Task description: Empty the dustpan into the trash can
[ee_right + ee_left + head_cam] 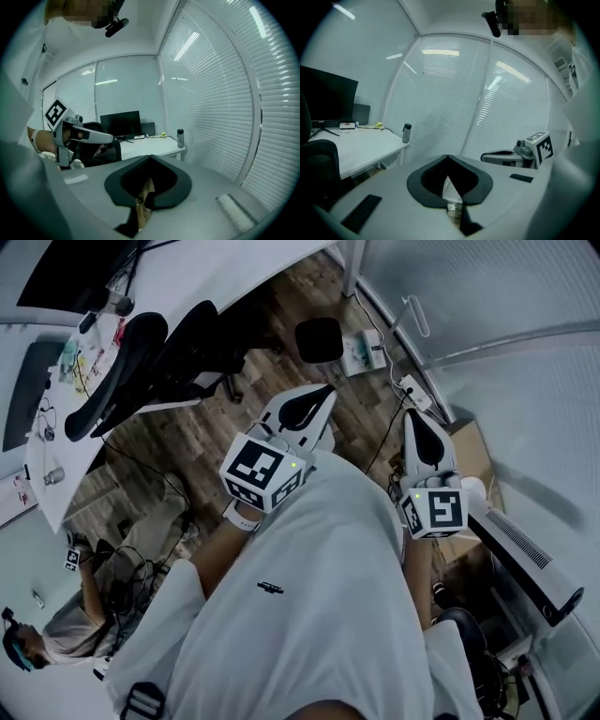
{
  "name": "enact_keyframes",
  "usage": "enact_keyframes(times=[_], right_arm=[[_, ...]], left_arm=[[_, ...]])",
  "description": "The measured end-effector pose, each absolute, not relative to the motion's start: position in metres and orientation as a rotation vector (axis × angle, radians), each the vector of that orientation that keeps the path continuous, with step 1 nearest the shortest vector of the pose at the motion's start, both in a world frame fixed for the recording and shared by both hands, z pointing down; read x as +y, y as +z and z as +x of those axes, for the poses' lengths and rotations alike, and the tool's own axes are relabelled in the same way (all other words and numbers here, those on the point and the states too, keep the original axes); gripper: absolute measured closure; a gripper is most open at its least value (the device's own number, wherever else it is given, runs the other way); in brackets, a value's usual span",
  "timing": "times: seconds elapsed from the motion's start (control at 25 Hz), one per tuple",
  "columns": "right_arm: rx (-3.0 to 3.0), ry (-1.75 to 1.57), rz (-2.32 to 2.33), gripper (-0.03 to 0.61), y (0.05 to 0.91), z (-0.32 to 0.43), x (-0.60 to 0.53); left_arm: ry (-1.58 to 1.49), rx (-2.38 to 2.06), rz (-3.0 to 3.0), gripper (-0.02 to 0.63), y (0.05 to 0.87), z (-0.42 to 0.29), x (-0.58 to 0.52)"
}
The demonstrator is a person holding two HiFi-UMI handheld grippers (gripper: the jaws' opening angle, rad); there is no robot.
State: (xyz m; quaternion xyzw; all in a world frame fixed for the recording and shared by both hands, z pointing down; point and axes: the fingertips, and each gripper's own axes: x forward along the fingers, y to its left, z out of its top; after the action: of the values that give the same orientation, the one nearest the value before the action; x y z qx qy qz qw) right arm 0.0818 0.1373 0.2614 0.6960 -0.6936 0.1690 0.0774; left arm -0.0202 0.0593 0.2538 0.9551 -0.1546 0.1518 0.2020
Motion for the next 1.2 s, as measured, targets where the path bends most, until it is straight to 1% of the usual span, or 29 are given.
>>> enact_keyframes(times=[0.2, 0.48, 1.2], right_arm=[[-2.041, 0.537, 2.150, 0.568, 0.280, 0.103, 0.100], [-1.980, 0.535, 2.182, 0.568, 0.275, 0.107, 0.045], [-1.924, 0.515, 2.170, 0.568, 0.286, 0.137, 0.029]], left_arm=[[0.414, -0.376, 2.711, 0.607, 0.259, 0.001, 0.021], [0.406, -0.332, 2.671, 0.607, 0.268, 0.002, -0.038], [0.486, -0.261, 2.595, 0.607, 0.307, 0.034, -0.035]])
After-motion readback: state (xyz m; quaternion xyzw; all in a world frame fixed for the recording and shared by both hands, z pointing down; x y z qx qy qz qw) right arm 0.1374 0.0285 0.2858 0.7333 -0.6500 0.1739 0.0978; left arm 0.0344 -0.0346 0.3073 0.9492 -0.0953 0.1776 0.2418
